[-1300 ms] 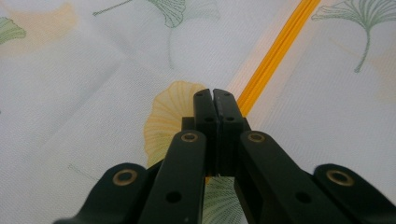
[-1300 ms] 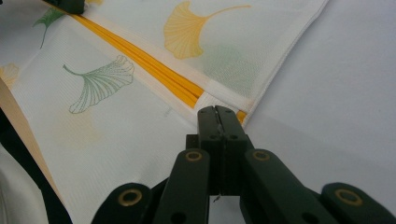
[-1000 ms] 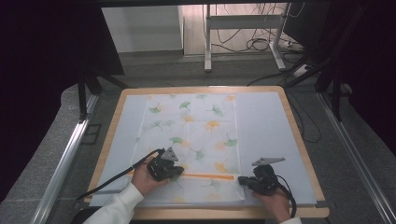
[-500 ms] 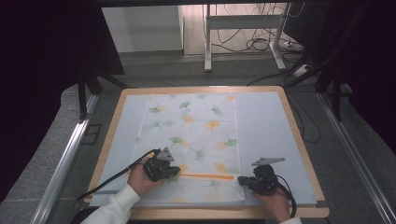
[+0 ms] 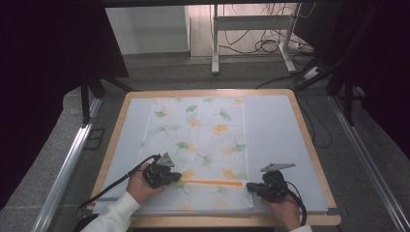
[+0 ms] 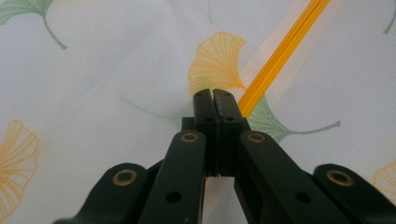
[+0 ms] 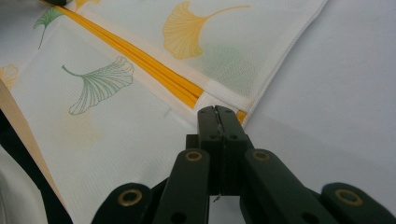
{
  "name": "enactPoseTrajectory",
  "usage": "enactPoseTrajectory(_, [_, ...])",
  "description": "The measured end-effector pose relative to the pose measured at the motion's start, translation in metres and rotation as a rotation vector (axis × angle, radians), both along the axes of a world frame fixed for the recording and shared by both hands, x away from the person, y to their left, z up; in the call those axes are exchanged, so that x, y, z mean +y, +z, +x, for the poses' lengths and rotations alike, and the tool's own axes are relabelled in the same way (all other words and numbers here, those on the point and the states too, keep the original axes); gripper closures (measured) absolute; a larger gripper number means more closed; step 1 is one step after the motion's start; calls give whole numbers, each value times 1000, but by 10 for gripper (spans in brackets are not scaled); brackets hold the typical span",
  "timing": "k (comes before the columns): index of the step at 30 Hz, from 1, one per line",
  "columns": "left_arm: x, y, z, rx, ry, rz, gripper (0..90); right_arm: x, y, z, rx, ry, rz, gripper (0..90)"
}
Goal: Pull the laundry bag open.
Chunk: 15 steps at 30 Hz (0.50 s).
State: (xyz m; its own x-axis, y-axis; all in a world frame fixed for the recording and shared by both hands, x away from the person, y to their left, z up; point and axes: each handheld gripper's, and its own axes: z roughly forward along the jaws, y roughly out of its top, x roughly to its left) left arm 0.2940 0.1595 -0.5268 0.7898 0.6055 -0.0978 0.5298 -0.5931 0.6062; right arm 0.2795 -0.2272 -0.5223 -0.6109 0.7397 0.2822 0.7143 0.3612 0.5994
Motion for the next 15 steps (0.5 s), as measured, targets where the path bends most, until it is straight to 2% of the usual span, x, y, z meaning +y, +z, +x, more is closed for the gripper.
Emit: enactPoseTrajectory(15, [20, -1, -4, 1, 37, 2, 900, 0, 0, 0, 2, 1, -3, 896])
